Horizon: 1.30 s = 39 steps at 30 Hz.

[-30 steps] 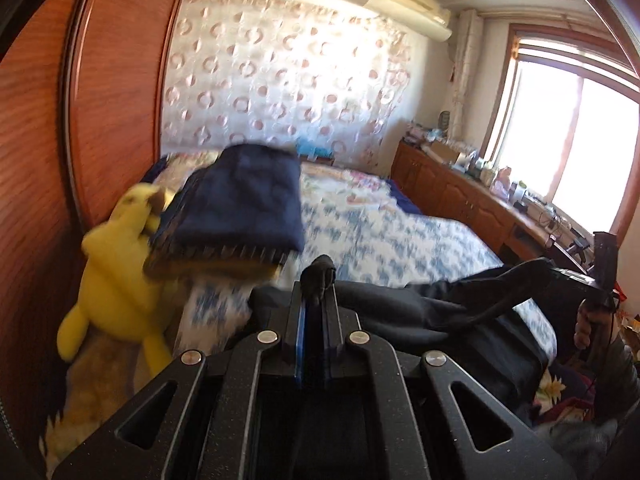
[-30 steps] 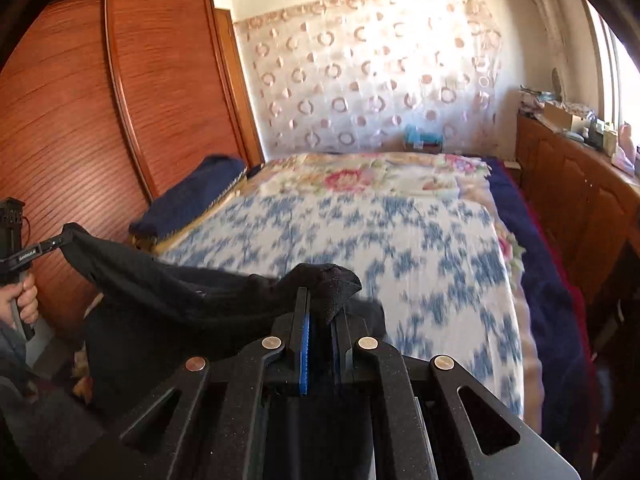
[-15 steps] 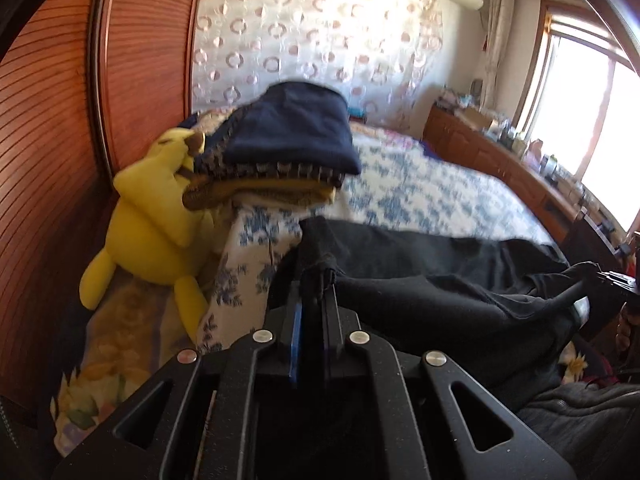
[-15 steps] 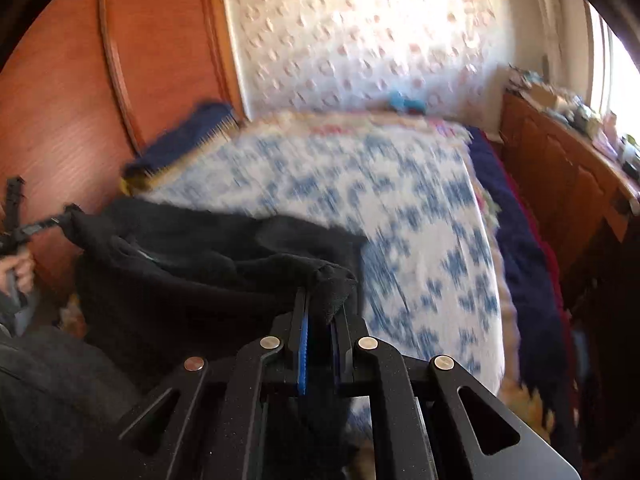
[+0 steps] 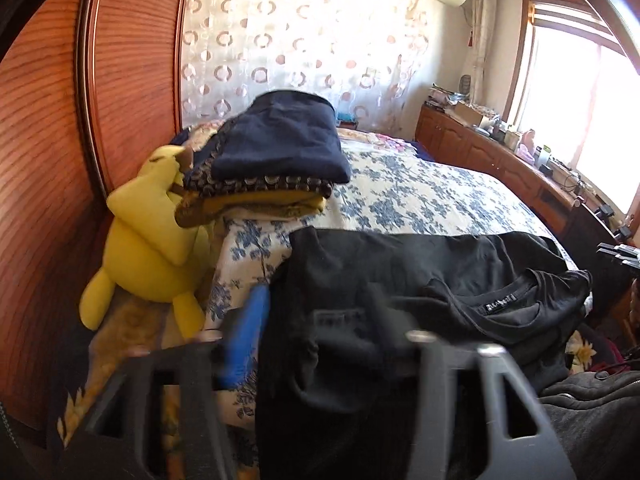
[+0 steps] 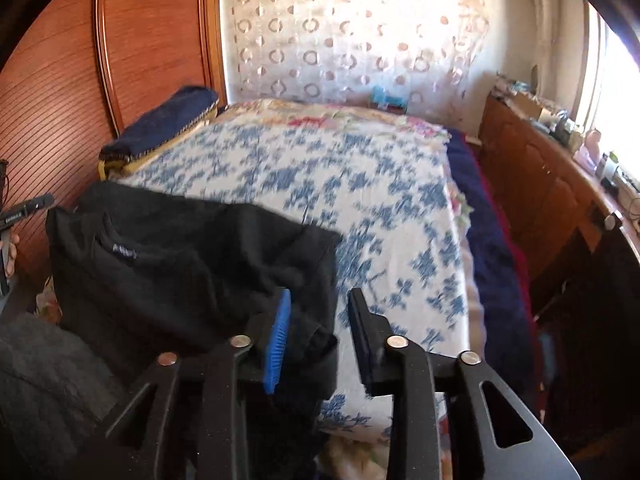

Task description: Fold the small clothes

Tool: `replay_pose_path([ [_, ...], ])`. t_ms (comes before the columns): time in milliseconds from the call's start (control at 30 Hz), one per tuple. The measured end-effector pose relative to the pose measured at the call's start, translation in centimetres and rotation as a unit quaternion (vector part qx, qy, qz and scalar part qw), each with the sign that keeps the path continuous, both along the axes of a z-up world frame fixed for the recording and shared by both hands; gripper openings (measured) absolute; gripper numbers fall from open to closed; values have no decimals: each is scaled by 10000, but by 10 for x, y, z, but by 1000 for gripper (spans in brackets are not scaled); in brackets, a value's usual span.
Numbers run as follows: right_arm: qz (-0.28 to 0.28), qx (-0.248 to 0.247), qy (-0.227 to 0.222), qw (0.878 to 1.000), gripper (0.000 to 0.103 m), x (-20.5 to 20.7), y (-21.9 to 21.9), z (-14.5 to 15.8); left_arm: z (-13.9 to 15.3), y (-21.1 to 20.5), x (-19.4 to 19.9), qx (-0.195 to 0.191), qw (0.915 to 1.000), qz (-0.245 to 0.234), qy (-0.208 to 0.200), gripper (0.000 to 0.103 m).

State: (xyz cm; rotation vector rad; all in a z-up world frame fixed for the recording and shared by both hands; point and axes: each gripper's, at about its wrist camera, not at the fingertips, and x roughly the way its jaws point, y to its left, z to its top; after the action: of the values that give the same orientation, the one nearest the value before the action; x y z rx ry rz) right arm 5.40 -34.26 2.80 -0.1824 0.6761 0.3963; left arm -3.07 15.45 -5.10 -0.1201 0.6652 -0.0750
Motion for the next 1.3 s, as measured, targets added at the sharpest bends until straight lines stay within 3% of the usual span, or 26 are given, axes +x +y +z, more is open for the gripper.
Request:
replay_pose_path([
  [33, -36, -34, -84, 10000, 45, -1, 0, 4, 1, 0, 0, 18, 10000, 10, -55, 80],
  [67, -51, -57, -144, 9999, 47, -1, 1, 7, 1, 0, 1, 2, 10000, 2, -52, 80],
  [267, -2, 45, -180, 9998, 48, 11, 14, -1, -11, -3, 9, -3, 9998, 102, 163, 80],
  [600, -49, 424, 499, 9978, 47, 98, 20, -41, -19, -12, 10, -3, 9996, 24, 270, 80],
  [700, -53, 696, 859, 9939, 39, 113, 19, -51, -20, -13, 10, -10, 9995, 26, 307, 80],
  [767, 62, 888, 1036, 9906, 17, 117, 20, -57, -20, -15, 10, 2, 9995, 17, 324, 80],
  [833, 84, 959, 951, 9908, 11, 112, 18, -55, -21, -17, 10, 11, 9994, 8, 333, 80],
  [933, -52, 1068, 540, 9928, 8, 98, 7, -42, -21, -17, 10, 15, 9995, 14, 325, 80],
  [1033, -749, 924, 538, 9914, 5, 91, -11, -42, -20, -17, 10, -14, 9996, 32, 288, 80],
  [1233, -788, 629, 498, 9937, 5, 89, -7, -42, -15, -17, 14, 31, 9997, 59, 235, 80],
  [1300, -703, 667, 347, 9947, 13, 86, -1, -35, -10, -19, 17, 122, 9997, 50, 186, 80],
])
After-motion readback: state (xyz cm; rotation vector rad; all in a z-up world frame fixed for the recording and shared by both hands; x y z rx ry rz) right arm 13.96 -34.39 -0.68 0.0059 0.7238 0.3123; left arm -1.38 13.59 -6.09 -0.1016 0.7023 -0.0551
